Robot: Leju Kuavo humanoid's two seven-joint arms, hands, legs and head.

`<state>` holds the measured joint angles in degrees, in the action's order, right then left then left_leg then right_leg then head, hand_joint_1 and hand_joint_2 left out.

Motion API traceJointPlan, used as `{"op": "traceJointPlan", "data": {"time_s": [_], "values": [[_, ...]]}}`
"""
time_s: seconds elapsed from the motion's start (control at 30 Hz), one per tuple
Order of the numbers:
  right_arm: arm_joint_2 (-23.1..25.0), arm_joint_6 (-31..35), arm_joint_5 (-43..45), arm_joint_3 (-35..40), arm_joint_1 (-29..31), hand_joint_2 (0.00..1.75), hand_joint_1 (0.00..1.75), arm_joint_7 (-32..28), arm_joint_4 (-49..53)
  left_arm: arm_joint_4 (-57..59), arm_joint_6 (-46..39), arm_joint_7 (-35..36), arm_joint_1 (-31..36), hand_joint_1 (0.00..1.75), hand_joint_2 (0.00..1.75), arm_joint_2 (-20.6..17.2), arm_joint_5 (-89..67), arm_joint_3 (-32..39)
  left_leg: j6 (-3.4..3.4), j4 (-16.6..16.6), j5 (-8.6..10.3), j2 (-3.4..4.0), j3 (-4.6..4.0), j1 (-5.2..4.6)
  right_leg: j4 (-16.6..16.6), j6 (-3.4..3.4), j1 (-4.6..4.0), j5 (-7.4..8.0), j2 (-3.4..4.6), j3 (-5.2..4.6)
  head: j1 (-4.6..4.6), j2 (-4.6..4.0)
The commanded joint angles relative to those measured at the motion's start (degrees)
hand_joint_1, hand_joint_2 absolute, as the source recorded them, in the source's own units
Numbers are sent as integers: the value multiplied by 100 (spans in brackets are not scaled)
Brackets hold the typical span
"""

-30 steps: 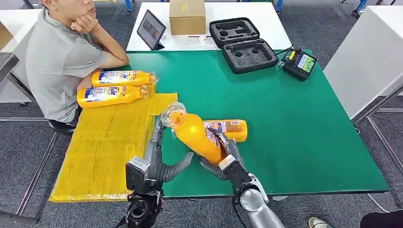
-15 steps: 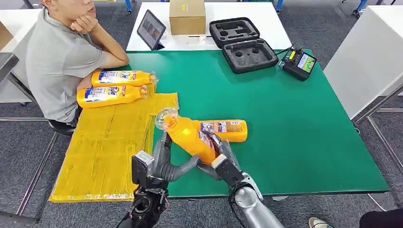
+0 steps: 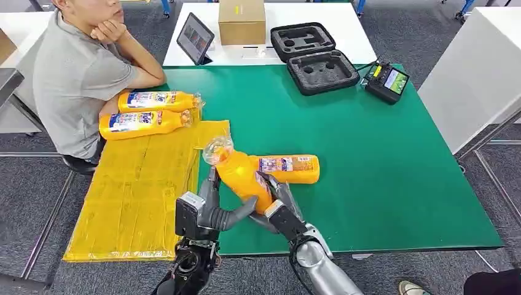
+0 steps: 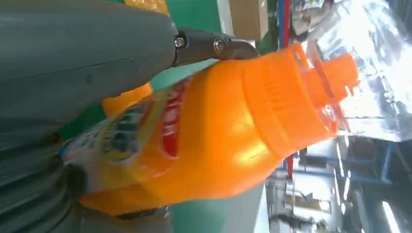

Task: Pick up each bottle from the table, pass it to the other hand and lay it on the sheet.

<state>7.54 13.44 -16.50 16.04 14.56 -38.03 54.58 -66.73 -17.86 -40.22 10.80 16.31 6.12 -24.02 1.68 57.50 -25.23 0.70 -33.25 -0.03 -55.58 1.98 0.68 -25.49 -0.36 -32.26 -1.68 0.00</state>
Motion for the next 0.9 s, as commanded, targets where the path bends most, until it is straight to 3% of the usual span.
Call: {"op": "traceJointPlan", "data": {"time_s": [0.03,0.77,0.8,0.83,0.9], "values": [[105,177,-23,463,256,175,175,-74,-668,748,67,22,480,0,175,54,22,-33,-8,-2,0,-5,8,5,3,-6,-4,1,1,9,-2,0],[52,255,43,624,119,175,175,-16,-431,1063,-35,22,622,0,175,119,86,-39,-10,-1,-2,-7,14,7,4,-9,-6,-2,2,16,-2,0],[44,256,56,632,111,175,175,-1,-397,1009,-25,22,611,49,175,106,66,-48,-7,-1,0,-6,7,3,2,-6,-2,-1,0,8,0,0],[31,266,67,643,108,175,175,14,-359,975,-17,22,604,169,175,79,1,-91,-10,-1,-2,-7,11,6,4,-8,-6,-2,1,13,-2,0],[15,267,80,639,116,175,175,19,-327,1036,59,22,617,175,175,80,23,-104,-10,-1,-1,-9,12,5,3,-9,-5,-3,-1,14,-2,0]]}}
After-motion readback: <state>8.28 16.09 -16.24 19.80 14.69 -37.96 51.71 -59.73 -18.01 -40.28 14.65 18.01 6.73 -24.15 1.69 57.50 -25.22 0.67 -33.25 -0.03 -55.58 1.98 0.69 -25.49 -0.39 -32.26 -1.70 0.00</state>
